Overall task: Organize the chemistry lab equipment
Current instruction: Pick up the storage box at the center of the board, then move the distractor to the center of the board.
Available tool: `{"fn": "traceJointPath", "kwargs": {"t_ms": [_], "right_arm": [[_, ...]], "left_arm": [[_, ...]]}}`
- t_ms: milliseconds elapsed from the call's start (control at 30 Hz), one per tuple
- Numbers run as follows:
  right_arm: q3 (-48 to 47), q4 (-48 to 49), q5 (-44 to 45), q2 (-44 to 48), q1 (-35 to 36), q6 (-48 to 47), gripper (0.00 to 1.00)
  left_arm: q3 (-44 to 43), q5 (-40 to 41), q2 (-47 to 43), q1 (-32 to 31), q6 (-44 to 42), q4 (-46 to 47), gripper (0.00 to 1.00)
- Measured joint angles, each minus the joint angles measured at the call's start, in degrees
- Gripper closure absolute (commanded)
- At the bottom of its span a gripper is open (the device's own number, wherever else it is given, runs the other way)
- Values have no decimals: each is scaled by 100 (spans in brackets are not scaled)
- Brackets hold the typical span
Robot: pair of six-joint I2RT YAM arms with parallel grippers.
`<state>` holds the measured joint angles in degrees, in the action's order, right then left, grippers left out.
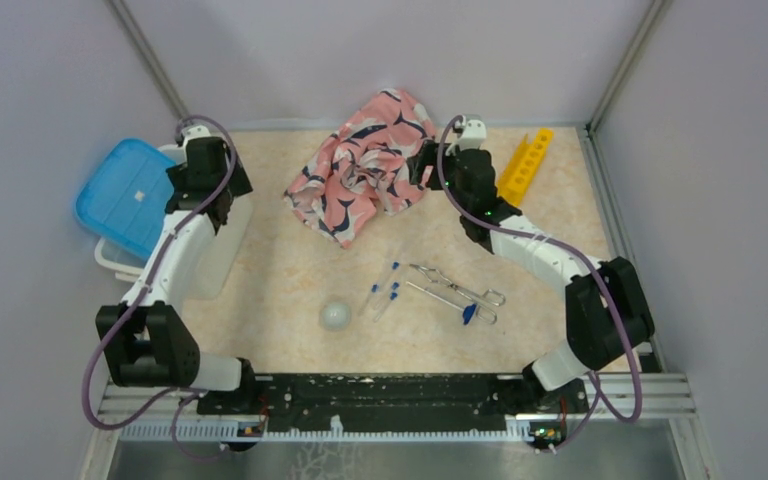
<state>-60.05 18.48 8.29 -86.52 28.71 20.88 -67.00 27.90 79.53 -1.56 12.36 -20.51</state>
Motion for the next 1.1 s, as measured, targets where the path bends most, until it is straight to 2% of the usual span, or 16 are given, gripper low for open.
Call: {"fn": "traceJointPath", "kwargs": {"t_ms": [267, 400, 533, 633, 767, 833, 1100], "right_arm": [[-39, -52, -66, -66, 7, 37, 25], [-197, -170, -52, -216, 35, 35, 26], [-575, -334, -42, -538, 79, 20, 27], [-931, -505, 17, -894, 87, -13, 30], [-1545, -817, 184, -1543, 92, -107, 33], [-1882, -997, 282, -1893, 92, -168, 36], [-3287, -1834, 782, -3342, 92, -411, 52]], "left_arm": [[24, -437, 275, 302, -219, 116, 4], [151, -640, 472, 306, -302, 144, 10], [286, -859, 651, 313, -328, 164, 26], [297, -966, 800, 313, -369, 170, 51], [262, -1012, 855, 321, -505, 299, 79], [205, -1025, 903, 321, -614, 319, 100], [192, -988, 918, 260, -691, 382, 100]]}}
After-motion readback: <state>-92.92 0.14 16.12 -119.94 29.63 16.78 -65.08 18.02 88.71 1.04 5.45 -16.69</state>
